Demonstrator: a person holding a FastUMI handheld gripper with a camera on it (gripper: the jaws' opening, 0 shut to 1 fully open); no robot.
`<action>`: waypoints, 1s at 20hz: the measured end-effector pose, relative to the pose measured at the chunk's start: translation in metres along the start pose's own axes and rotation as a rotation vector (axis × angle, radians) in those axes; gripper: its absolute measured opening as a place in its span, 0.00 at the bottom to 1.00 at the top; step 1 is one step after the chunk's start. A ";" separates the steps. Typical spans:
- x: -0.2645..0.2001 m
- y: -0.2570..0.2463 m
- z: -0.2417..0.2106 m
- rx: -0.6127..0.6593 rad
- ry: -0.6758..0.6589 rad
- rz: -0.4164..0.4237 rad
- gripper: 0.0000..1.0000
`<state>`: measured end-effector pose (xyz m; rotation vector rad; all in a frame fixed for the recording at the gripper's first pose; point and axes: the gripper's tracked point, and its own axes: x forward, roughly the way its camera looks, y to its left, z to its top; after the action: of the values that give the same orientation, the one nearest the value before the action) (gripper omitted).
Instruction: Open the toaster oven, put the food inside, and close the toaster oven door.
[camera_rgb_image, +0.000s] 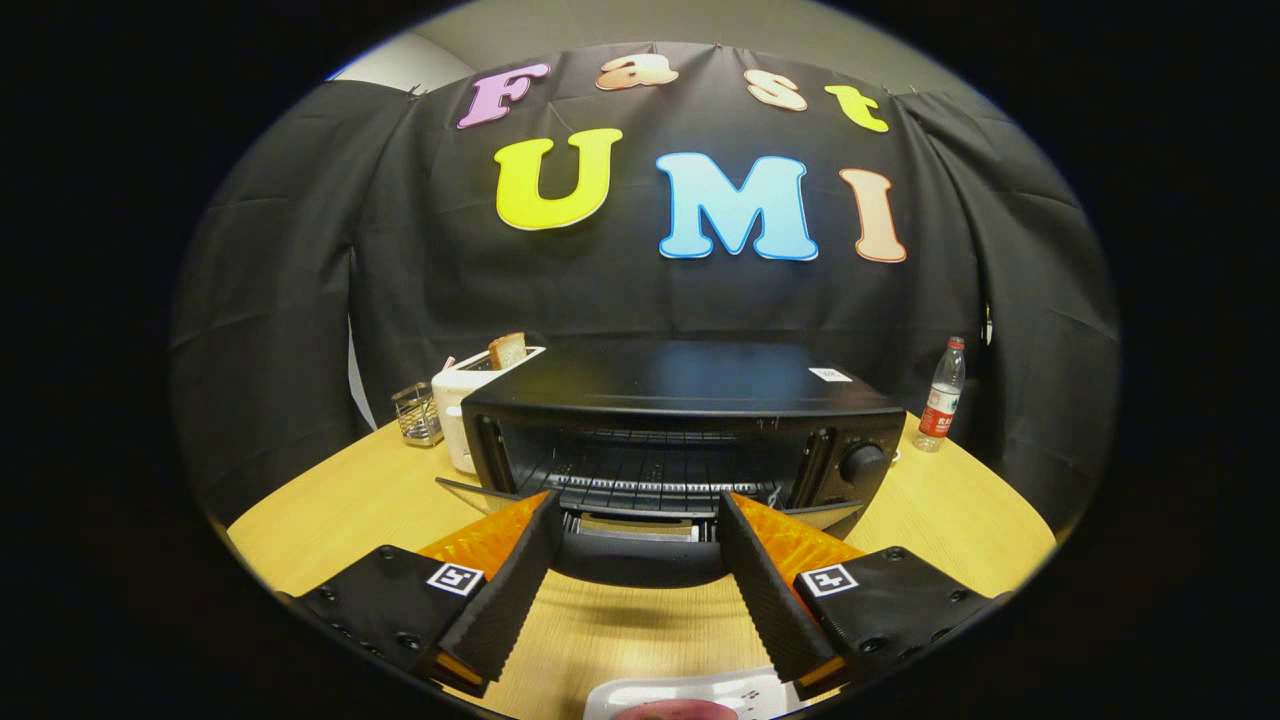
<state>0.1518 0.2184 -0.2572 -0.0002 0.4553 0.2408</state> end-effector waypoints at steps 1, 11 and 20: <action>-0.003 0.000 -0.005 -0.005 0.007 -0.002 0.99; -0.023 0.004 -0.040 -0.034 0.086 -0.011 0.99; -0.034 0.008 -0.079 -0.043 0.198 0.002 1.00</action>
<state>0.0860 0.2145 -0.3131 -0.0665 0.6469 0.2535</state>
